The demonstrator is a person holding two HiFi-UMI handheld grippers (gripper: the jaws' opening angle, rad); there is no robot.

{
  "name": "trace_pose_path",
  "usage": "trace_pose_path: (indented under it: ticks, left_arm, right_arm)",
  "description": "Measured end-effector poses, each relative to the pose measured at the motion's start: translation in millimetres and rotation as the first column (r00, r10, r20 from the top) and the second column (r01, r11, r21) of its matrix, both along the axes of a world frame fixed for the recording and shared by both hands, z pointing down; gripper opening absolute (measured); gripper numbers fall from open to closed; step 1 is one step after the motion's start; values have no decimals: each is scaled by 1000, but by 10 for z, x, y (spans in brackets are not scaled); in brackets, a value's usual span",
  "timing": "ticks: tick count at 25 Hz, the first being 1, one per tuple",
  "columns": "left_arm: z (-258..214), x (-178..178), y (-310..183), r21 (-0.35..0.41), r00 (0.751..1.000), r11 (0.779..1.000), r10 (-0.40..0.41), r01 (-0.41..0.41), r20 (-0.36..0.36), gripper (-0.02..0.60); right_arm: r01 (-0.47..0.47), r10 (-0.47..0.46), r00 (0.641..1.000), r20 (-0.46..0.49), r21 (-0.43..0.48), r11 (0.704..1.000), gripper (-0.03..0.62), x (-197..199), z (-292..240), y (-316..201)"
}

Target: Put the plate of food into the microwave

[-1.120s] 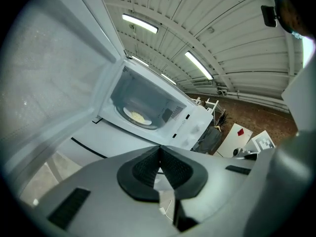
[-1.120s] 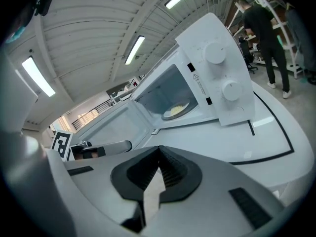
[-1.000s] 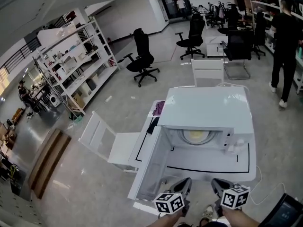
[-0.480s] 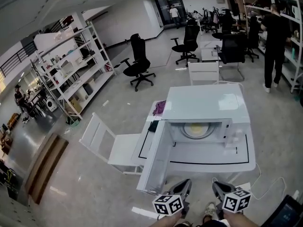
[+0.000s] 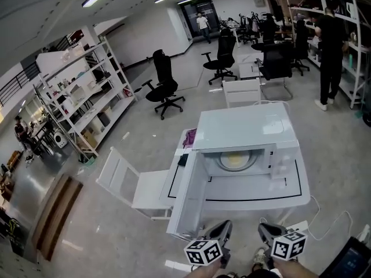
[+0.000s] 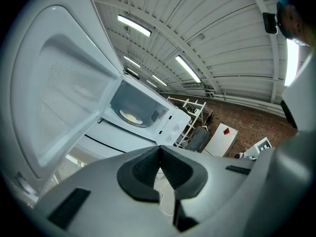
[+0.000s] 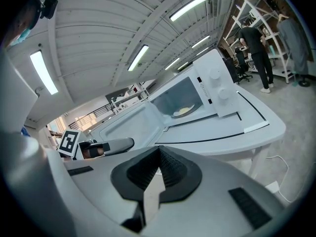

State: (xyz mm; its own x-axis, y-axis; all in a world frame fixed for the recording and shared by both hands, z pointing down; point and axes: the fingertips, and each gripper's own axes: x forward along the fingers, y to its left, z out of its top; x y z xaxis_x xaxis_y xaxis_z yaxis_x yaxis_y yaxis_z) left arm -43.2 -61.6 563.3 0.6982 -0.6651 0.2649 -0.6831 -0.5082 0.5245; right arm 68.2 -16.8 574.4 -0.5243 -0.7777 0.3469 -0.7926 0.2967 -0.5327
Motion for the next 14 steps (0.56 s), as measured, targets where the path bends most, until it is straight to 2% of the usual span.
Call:
trace_pose_path:
  ticks: [14]
  left_arm:
    - [-97, 58, -26, 16, 1000, 1000, 10, -10, -18, 5]
  right_arm:
    - [-5, 5, 1000, -5, 15, 1000, 2, 17, -65, 20]
